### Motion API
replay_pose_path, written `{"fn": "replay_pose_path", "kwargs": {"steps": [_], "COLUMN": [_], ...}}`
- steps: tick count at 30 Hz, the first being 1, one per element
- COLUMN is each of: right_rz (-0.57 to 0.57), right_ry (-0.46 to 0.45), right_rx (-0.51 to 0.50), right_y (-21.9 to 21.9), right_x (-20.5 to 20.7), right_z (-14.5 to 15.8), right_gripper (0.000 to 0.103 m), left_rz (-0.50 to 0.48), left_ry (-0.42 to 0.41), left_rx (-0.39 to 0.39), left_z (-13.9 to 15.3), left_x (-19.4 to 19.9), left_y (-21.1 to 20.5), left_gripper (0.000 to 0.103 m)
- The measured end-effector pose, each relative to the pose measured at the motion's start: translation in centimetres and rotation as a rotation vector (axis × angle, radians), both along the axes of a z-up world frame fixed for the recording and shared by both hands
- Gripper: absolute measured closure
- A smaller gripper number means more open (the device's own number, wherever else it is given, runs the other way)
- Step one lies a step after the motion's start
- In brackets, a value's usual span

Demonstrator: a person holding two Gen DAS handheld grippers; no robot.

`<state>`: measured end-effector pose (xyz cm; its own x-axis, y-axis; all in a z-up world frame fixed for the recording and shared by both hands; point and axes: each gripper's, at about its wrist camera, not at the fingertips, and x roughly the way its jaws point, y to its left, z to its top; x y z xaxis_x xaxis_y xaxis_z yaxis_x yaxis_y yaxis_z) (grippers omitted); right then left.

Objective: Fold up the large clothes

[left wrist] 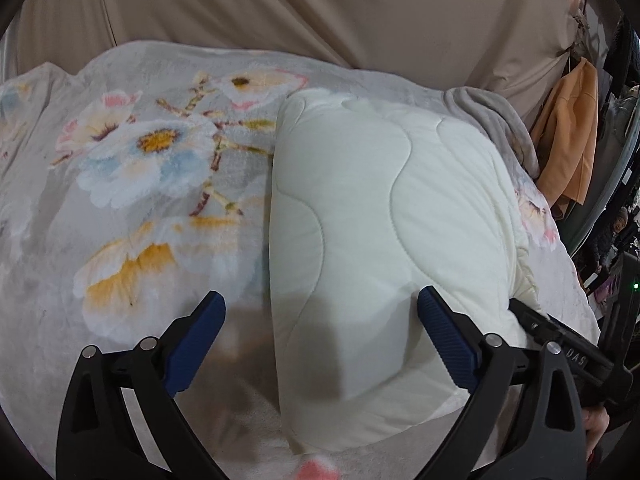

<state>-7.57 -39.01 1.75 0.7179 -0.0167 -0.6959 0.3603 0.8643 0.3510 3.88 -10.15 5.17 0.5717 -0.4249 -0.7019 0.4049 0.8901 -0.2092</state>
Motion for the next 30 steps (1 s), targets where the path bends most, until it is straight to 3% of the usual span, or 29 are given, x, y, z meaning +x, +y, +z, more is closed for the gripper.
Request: {"fn": "replay_pose_path", "kwargs": {"steps": [8,11,16,20,23,25,28,30], "right_rz": [0.049,0.061,0.083,0.104,0.112,0.110,0.101,0.107], "right_ry": [-0.022,-0.023,-0.032,-0.047,-0.053,-0.058,-0.041,-0.036], "right_rx": [0.128,0.131,0.146,0.145,0.162,0.192,0.206,0.229], "right_y": [-0.6,-0.5,-1.3,-1.3,-1.7,-2.2,-2.7,-2.9], "right_x": [0.9,1.6,3.0,4.0,4.1,4.4,4.8,4.9], "right_z": [-1.2,-1.2,-1.2,-0.9,-1.0,-1.5,-2.2,-2.6], "right_gripper": [0.011,0.008,0.009,0.024,0.027,0.025,0.011,0.008], "left_rz": [-0.046,-0.085,-0.064,-0.055,-0.053,-0.049,-0.046,-0.050], "left_ry": [0.058,0.102,0.077,0.022,-0.034,-0.052,-0.059,-0.052], "left_rx": [-0.087,-0.115,-0.070,-0.010,0.043,0.061,0.071,0.069], "left_z": [-1.6,-2.2,-2.2,-1.5,-1.1,-1.0,-1.2,-1.3], "left_x": [0.2,0.9,1.2,1.1,0.9,1.1,1.3,1.5], "left_y": [0.2,-0.8,-2.7,-4.5,-5.8,-6.3,-6.5,-6.4], "left_gripper": [0.005,0.005,0.005,0.005,0.005,0.005,0.005,0.005]}}
